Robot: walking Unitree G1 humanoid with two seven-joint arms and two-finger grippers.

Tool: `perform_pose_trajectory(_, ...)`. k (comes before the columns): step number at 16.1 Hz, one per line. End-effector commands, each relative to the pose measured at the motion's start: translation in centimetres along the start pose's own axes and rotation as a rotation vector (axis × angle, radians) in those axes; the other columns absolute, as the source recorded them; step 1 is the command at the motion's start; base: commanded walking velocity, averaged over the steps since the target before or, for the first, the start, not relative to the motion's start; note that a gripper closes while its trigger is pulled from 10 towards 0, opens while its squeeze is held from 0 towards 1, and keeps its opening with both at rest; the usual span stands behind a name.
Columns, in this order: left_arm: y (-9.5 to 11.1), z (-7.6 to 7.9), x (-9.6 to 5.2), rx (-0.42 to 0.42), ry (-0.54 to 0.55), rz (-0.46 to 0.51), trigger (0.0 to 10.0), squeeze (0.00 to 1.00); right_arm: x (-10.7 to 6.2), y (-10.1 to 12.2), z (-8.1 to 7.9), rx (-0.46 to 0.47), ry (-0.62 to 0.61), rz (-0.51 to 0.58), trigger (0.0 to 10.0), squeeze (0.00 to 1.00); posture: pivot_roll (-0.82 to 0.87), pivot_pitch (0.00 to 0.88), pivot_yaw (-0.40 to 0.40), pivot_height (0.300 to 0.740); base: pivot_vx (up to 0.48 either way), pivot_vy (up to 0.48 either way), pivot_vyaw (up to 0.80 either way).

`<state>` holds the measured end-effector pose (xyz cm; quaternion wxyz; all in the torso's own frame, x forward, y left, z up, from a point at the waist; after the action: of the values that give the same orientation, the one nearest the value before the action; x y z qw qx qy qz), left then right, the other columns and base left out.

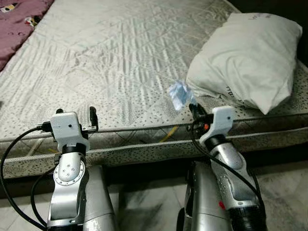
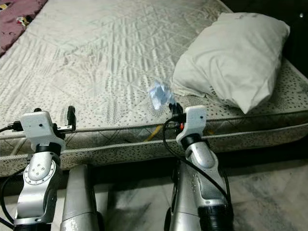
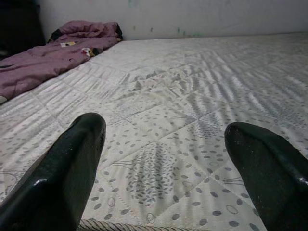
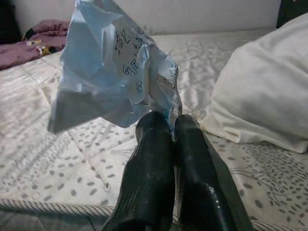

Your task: Clean up the room

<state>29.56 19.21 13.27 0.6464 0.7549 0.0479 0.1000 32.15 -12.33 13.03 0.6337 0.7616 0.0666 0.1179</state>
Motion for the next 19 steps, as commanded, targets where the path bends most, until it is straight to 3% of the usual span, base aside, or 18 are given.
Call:
perform_pose_trajectory(1,-0.4,0.3,-0.1,0.013,-0.007,-0.011,10.0,0.0,-0.6,-0.3,0.2,0.001,-0.025,-0.019,10.0,0.0,-0.08,0.0,0.004,0.461,0.0,0.0,0.0)
perform_pose_trajectory(6,-0.5,1.3,0.6,-0.031,-0.044,-0.012,10.0,0.0,-0.2,0.7,-0.1,0.048,-0.031,-0.012,10.0,0.0,-0.1,0.0,0.01,0.475,0.0,0.0,0.0)
perform_pose_trajectory(15,-0.8,1.5,0.9,-0.034,-0.042,-0.01,10.0,0.0,0.5,1.0,0.2,0.045,-0.025,-0.017,10.0,0.0,-0.11,0.0,0.001,0.597,0.0,0.0,0.0)
perform_pose_trajectory(19,-1.5,1.9,1.1,-0.041,-0.025,-0.059,10.0,0.0,0.6,1.1,0.5,0.04,-0.032,-0.016,10.0,0.0,-0.11,0.0,0.001,0.648,0.0,0.0,0.0)
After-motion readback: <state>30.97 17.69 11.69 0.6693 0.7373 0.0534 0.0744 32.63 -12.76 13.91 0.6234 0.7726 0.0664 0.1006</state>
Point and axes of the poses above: a point about 5 cm out from each wrist's last joint towards the gripper, its own x axis pointing out of the wrist towards the gripper, its own y axis along the axis of the wrist's last joint, z = x × y, the point moved 4 cm from there along x, pointing out of the wrist towards the gripper, and after that the axes turned 6 degrees about x, right-handed, at the moved point
